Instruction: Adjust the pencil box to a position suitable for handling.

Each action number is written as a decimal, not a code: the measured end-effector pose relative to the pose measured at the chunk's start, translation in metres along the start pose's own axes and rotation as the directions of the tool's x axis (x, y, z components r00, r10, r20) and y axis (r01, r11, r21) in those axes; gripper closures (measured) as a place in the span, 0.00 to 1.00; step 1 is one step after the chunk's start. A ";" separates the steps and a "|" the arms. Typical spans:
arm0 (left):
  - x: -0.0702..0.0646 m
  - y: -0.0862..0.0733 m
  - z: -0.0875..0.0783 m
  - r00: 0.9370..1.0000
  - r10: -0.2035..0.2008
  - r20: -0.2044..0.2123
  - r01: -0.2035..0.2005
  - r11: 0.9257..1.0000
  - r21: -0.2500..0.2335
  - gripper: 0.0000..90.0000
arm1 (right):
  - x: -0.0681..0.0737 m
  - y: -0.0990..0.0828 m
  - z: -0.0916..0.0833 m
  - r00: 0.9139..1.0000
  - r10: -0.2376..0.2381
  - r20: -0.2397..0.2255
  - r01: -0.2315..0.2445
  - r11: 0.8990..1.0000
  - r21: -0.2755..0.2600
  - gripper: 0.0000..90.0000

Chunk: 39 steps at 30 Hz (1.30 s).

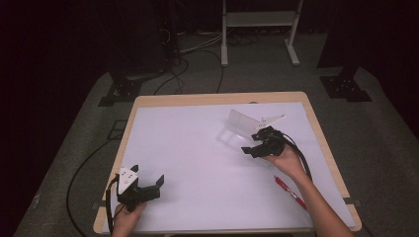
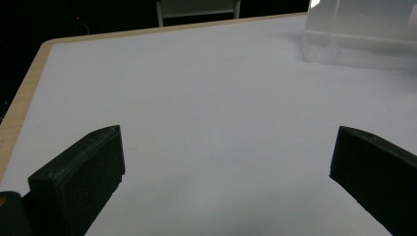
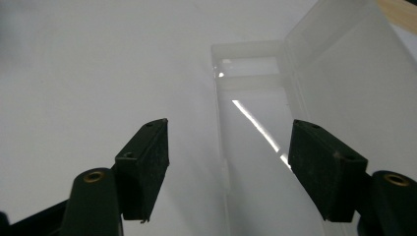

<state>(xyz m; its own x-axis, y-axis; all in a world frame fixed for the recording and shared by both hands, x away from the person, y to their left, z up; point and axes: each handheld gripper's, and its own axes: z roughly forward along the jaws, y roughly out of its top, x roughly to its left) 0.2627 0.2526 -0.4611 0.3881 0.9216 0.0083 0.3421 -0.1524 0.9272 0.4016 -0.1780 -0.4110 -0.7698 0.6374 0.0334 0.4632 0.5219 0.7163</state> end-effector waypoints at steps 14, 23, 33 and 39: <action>0.000 0.000 0.000 1.000 -0.001 0.002 0.001 1.000 -0.001 0.00 | -0.006 -0.005 0.027 1.000 0.006 -0.029 -0.004 0.997 0.082 0.51; 0.001 0.000 0.000 1.000 -0.002 0.002 0.002 1.000 0.000 0.00 | -0.006 -0.007 0.038 0.999 0.009 -0.046 -0.004 0.994 0.107 0.65; 0.001 0.000 0.000 1.000 -0.002 0.002 0.002 1.000 0.001 0.00 | -0.008 -0.012 0.045 0.999 0.006 -0.046 0.001 0.988 0.155 0.79; 0.001 0.000 0.000 1.000 -0.005 0.002 0.005 1.000 -0.001 0.00 | -0.006 -0.013 0.050 0.999 -0.002 -0.051 0.011 0.985 0.172 0.84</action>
<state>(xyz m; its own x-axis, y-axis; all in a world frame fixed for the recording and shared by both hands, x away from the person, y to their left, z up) 0.2627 0.2534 -0.4611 0.3880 0.9217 0.0026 0.3431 -0.1470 0.9277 0.4220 -0.1608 -0.4553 -0.7922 0.6065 0.0679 0.5235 0.6181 0.5864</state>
